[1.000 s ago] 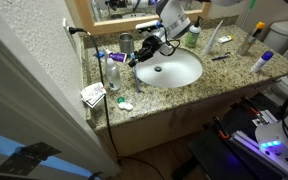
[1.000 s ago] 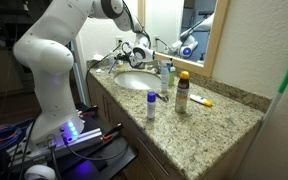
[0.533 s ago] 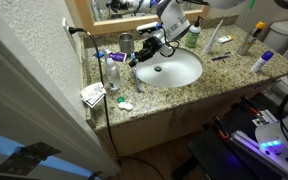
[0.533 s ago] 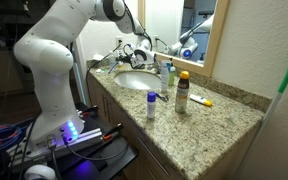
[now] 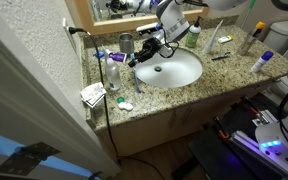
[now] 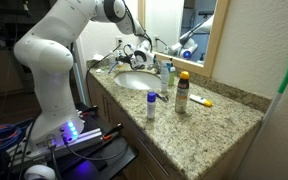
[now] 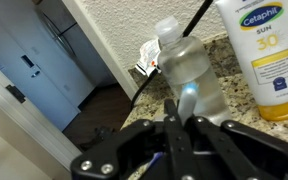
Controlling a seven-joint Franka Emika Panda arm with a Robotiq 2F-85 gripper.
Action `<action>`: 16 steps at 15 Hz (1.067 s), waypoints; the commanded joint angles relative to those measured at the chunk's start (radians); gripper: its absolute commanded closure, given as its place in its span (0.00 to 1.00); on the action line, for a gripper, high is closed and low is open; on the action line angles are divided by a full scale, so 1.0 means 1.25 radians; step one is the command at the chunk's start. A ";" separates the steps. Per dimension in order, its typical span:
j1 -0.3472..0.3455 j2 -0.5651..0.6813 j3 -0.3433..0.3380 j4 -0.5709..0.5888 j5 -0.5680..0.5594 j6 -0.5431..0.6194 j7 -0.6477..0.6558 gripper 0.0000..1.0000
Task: Remove the blue toothbrush from the silver cup and place it on the left side of the counter
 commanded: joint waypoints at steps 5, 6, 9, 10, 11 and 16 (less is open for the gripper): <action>-0.024 0.077 0.011 0.067 -0.020 -0.118 -0.060 0.98; -0.023 0.081 0.007 0.072 -0.027 -0.129 -0.060 0.98; -0.020 0.085 -0.004 0.084 -0.051 -0.141 -0.065 0.98; -0.021 0.086 -0.004 0.087 -0.055 -0.145 -0.065 0.98; -0.022 0.089 -0.003 0.089 -0.057 -0.149 -0.070 0.98; -0.028 0.054 -0.003 0.053 -0.038 -0.147 -0.072 0.93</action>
